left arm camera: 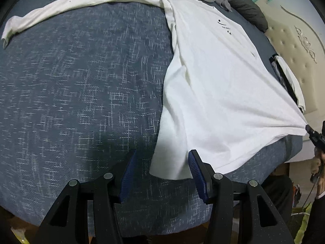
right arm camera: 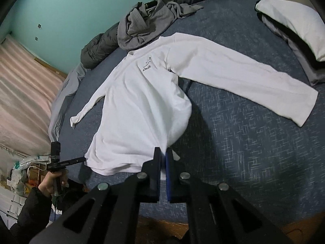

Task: Fold clothes

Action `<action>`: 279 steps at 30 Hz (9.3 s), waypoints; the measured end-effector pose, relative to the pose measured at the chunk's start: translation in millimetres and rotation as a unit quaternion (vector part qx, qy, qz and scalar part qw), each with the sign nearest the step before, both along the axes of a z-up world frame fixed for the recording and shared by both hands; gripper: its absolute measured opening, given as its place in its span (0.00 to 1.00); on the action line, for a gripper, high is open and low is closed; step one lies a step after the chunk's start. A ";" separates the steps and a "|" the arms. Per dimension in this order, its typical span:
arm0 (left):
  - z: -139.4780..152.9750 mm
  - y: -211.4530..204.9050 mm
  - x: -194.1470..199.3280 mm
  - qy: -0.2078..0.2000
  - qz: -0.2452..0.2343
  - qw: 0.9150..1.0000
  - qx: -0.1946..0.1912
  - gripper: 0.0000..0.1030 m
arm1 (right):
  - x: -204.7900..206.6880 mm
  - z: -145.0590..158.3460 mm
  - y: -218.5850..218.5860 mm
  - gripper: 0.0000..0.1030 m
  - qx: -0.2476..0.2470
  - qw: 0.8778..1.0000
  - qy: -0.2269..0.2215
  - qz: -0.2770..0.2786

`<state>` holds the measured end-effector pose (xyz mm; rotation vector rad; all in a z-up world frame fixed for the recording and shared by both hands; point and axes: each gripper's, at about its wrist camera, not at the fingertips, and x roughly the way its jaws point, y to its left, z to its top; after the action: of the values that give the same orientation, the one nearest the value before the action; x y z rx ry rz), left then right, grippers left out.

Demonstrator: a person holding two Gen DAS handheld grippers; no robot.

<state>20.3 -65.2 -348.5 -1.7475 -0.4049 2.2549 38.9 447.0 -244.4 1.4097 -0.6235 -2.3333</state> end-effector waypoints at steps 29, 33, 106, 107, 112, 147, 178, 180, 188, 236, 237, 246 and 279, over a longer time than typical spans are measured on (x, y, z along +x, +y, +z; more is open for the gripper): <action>16.7 -36.9 63.5 0.010 0.001 1.000 0.005 0.05 | 32.2 -76.2 -10.2 0.03 0.058 0.992 -0.099 0.045; 12.2 -40.3 63.6 0.008 0.005 1.000 0.011 0.05 | 35.9 -77.5 -9.2 0.05 0.050 0.993 -0.093 0.046; 20.1 -37.7 88.7 0.007 -0.006 1.000 -0.005 0.03 | 38.9 -58.1 14.0 0.29 0.018 0.996 -0.092 -0.006; 17.4 -37.0 87.7 0.005 -0.005 1.000 -0.007 0.03 | 36.6 -60.7 9.0 0.36 0.026 0.995 -0.094 -0.003; 12.3 -36.6 86.2 0.002 -0.002 1.000 -0.008 0.03 | 29.8 -69.6 -2.3 0.44 0.043 0.994 -0.097 0.010; 8.4 -55.0 98.2 -0.020 -0.012 0.999 -0.022 0.03 | 40.4 -87.6 -2.2 0.04 0.057 0.991 -0.122 0.009; 103.5 -70.3 -33.6 0.121 0.063 0.990 -0.047 0.34 | -81.8 7.2 22.5 0.49 0.031 0.999 0.014 -0.040; 101.0 -63.7 -54.0 0.133 0.066 0.988 -0.050 0.39 | -109.6 3.9 21.5 0.54 0.037 0.998 0.018 -0.044; 73.4 -44.4 -124.0 0.171 0.098 0.980 -0.042 0.50 | -213.6 -15.3 11.2 0.57 0.059 0.997 0.033 -0.046; -9.1 -11.6 -199.7 0.206 0.152 0.966 -0.028 0.56 | -468.2 -66.0 -4.6 0.01 0.264 0.962 0.064 -0.030; -9.5 -11.1 -199.9 0.206 0.151 0.966 -0.028 0.56 | -471.6 -65.9 -4.6 0.01 0.272 0.960 0.061 -0.030; -10.4 -16.4 -201.0 0.206 0.149 0.967 -0.026 0.56 | -490.4 -81.9 3.4 0.01 0.329 0.942 0.032 -0.060; -7.5 -27.9 -196.3 0.193 0.165 0.967 -0.010 0.59 | -311.5 -70.6 -85.9 0.49 0.039 0.991 0.097 -0.088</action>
<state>-176.0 -93.1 -356.0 -1.2735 -0.6240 2.7612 -272.5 361.1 -315.0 1.1824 -0.6285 -2.6190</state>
